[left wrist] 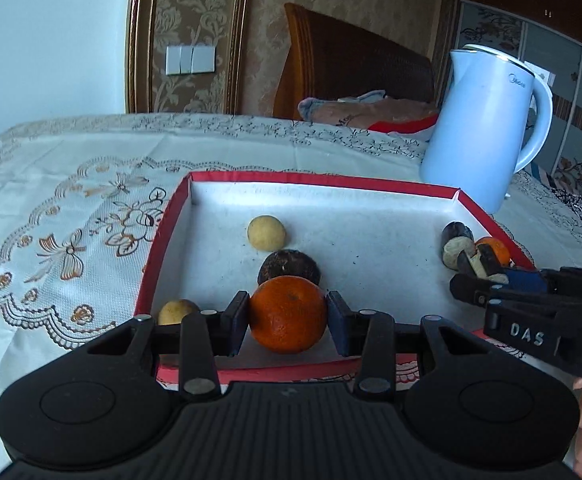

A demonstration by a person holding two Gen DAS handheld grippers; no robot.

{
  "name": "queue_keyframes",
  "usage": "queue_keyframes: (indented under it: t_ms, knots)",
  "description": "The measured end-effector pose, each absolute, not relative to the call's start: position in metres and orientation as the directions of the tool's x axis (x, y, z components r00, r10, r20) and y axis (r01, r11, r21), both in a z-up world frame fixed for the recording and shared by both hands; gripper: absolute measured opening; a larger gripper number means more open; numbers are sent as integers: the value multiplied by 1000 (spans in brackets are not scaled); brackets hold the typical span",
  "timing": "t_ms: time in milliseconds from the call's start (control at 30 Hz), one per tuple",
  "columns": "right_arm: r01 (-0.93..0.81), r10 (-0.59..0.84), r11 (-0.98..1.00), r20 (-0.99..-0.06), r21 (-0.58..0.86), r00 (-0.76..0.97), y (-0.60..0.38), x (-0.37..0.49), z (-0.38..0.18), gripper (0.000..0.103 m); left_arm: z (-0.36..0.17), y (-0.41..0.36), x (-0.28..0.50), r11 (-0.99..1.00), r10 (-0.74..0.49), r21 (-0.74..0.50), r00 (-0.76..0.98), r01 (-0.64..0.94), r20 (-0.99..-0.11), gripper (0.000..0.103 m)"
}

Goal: Organize fruits
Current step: 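Carry the eggplant piece and orange into the red tray with both grippers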

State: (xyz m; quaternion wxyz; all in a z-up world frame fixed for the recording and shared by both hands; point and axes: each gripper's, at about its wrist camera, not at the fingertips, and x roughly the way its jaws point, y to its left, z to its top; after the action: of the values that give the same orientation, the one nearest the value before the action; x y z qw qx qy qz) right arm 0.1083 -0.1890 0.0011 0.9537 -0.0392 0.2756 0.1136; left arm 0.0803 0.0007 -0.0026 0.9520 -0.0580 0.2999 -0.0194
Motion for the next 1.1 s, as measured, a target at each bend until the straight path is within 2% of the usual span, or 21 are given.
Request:
queue_keyframes:
  t_ms: [233, 1000, 1100]
  knots:
    - [-233, 166, 971, -574, -44, 802, -177, 127, -10, 35, -5, -7, 92, 997, -32, -73, 819, -12, -573, 41]
    - [-189, 144, 982, -566, -22, 812, -176, 160, -12, 36, -8, -2, 114, 996, 41, -45, 828, -80, -560, 42]
    - [-187, 148, 982, -569, -12, 809, -178, 159, -11, 36, -11, -3, 116, 996, 42, -43, 813, -82, -581, 42]
